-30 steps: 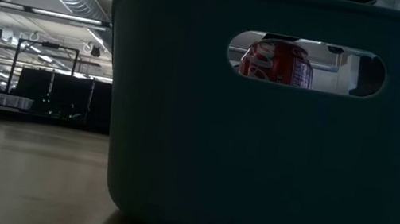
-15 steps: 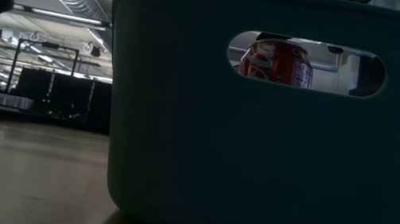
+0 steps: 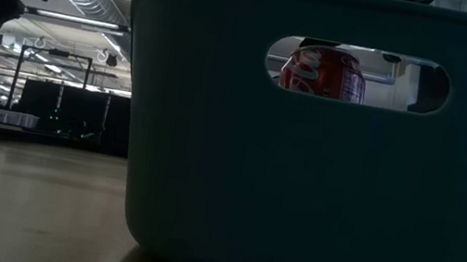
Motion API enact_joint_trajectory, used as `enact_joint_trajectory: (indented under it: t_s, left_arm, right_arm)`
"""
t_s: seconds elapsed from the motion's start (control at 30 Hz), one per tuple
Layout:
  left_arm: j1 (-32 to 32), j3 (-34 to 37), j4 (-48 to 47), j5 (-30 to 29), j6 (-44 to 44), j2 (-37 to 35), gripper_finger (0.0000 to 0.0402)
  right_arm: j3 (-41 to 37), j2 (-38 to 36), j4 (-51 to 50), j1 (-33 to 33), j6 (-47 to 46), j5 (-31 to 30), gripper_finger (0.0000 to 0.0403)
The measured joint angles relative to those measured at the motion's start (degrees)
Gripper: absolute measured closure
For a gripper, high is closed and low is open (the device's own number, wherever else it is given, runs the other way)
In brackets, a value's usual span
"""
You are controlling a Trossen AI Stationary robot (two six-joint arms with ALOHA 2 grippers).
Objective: Sort soda cans
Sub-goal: Put the top right red soda can into the green bin
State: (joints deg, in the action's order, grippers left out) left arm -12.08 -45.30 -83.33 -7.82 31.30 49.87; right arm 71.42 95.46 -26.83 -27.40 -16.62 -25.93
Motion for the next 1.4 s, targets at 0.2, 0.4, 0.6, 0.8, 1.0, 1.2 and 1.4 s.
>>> enact_joint_trajectory:
  t_s: [0.2,0.4,0.6,0.8,1.0,1.2,1.4]
  left_arm:
    - [0.00,1.28,1.97,0.01,-2.44,0.23,0.0009]
    - [0.03,4.67,5.51,0.01,-6.03,0.73,0.0009]
    - [0.04,6.60,5.31,0.12,-6.99,0.80,0.0013]
    - [0.04,6.62,5.44,-1.21,-9.01,0.80,0.0069]
    - [0.09,5.81,9.86,-2.87,-8.28,0.88,0.0101]
    - [0.09,2.76,12.78,-2.88,-2.19,0.87,0.0101]
    - [0.09,-4.61,13.32,-2.88,3.96,0.85,0.0098]
  right_arm:
    - [0.00,0.00,0.09,0.00,0.02,0.00,0.0024]
    - [0.00,0.00,0.20,0.00,0.00,0.00,0.0024]
    - [0.02,0.00,0.22,0.09,0.00,0.00,0.0024]
    - [0.02,0.00,0.20,0.09,0.35,-0.09,0.0024]
    - [0.02,0.00,0.19,0.07,0.59,-0.16,0.0024]
    - [0.02,0.00,0.17,0.07,1.93,-0.20,0.0024]
    - [0.03,-0.38,-0.38,0.07,2.14,-0.20,0.0024]
